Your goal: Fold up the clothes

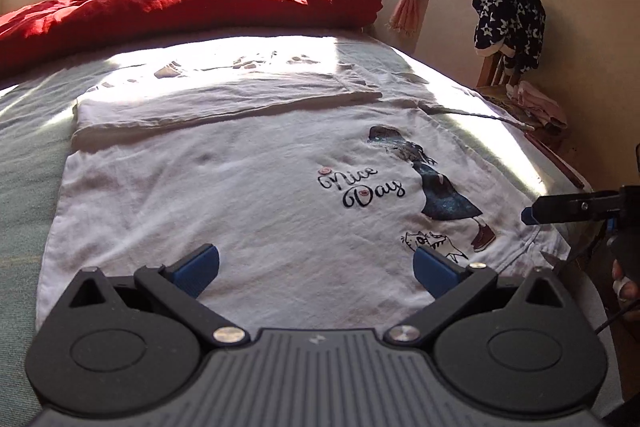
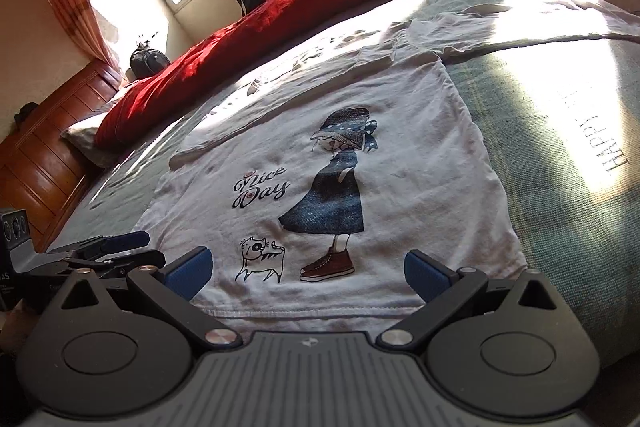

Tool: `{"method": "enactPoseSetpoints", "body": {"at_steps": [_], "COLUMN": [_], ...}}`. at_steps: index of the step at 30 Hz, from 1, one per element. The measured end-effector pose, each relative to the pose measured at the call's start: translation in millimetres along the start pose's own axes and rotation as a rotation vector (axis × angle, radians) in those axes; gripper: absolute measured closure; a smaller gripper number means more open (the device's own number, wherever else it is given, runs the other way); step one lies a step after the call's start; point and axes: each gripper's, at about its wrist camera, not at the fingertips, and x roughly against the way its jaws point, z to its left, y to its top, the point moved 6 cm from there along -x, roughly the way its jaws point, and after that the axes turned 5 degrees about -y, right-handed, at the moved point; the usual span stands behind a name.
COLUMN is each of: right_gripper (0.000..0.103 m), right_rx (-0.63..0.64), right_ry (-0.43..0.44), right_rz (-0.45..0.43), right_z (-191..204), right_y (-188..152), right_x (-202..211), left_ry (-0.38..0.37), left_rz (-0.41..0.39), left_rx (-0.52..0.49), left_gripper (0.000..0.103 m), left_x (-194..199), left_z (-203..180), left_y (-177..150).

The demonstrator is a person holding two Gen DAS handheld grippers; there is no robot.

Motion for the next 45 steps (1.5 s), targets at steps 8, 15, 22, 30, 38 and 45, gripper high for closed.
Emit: {"method": "enactPoseSetpoints", "body": {"at_steps": [8, 15, 22, 30, 38, 45], "right_gripper": [0.0, 0.0, 0.0, 0.0, 0.013, 0.032], "right_rx": [-0.096, -0.223, -0.2, -0.259, -0.404, -0.499], "right_ry": [0.122, 0.23, 0.133, -0.003, -0.097, -0.201], "right_rz": [0.099, 0.077, 0.004, -0.148, -0.226, -0.222], "right_z": [-19.7, -35.3, -75.7, -157.0, -248.8, -318.9], "right_y": [0.0, 13.9, 69.1, 138.1, 185.6, 203.6], "right_x": [-32.8, -20.6, -1.4, 23.5, 32.7, 23.7], "left_ry": [-0.004, -0.031, -0.018, 0.004, 0.022, 0.05], "left_rz": [0.103, 0.1, 0.13, 0.136, 0.161, 0.183], "left_rx": [0.038, 0.09, 0.083, 0.091, 0.081, 0.052], "left_gripper": [0.001, 0.001, 0.001, 0.001, 0.001, 0.001], "left_x": [-40.6, -39.5, -42.7, -43.2, -58.1, -69.4], "left_z": [-4.7, 3.8, 2.4, 2.2, 3.5, 4.5], "left_y": [-15.8, -10.8, -7.4, 5.3, 13.1, 12.1]}}
